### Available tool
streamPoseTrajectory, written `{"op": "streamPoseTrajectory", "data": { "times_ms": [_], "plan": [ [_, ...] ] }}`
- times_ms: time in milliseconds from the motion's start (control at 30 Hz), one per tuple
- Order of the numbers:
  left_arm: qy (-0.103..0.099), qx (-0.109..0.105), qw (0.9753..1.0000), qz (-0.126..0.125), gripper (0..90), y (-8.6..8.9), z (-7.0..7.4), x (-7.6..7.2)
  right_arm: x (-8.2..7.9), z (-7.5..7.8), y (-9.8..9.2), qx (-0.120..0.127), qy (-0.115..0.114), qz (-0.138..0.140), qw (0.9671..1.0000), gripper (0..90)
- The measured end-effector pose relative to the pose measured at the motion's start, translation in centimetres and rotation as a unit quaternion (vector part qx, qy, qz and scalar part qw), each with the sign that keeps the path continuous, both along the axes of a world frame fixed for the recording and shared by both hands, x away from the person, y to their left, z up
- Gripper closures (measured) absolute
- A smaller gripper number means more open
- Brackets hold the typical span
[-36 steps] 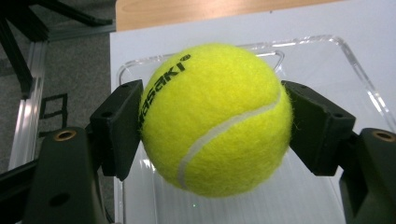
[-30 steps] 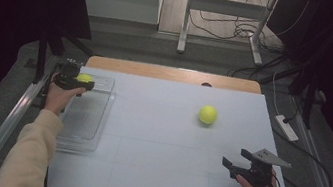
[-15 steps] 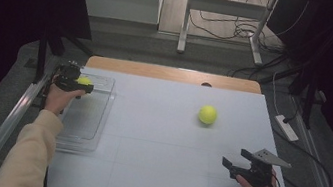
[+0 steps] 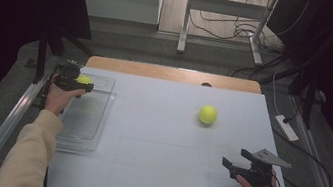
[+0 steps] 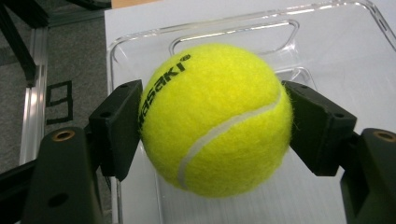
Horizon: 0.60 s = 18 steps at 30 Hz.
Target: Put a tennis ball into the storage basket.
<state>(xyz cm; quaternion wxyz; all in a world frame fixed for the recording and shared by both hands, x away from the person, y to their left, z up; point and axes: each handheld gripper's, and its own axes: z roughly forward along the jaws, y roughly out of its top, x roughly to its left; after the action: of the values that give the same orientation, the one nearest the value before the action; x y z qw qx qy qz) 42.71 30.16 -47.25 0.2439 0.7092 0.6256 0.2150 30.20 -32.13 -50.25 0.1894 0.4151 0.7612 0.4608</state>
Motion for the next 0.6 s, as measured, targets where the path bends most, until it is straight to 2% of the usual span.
{"op": "streamPoseTrajectory", "data": {
  "times_ms": [33,67,100,167,200,500,600],
  "plan": [
    [-0.015,-0.010,0.9998,0.008,25.6,0.0,0.3,-0.2,0.0,0.0,0.0,0.000,0.000,0.000,1.0000,14.8],
    [-0.027,-0.025,0.9993,0.010,21.3,0.0,0.6,-0.3,0.0,0.0,0.0,0.001,-0.001,0.000,1.0000,14.7],
    [-0.031,-0.034,0.9989,0.009,17.5,0.0,0.9,-0.4,0.0,0.0,0.0,0.000,0.000,-0.001,1.0000,14.7],
    [-0.037,-0.037,0.9986,0.009,14.1,-0.2,1.2,-0.6,0.0,0.0,0.0,0.001,0.000,-0.001,1.0000,14.7],
    [-0.048,-0.033,0.9983,0.007,13.9,-0.5,1.7,-0.8,0.0,0.0,0.0,0.000,-0.001,-0.001,1.0000,14.7],
    [-0.068,-0.048,0.9965,0.001,13.4,-0.6,2.3,-1.5,0.0,0.0,0.0,0.001,-0.001,0.000,1.0000,14.7],
    [-0.071,-0.059,0.9956,-0.009,13.5,-0.5,2.2,-1.9,0.0,0.0,0.0,0.001,0.000,-0.001,1.0000,14.7]
  ]
}}
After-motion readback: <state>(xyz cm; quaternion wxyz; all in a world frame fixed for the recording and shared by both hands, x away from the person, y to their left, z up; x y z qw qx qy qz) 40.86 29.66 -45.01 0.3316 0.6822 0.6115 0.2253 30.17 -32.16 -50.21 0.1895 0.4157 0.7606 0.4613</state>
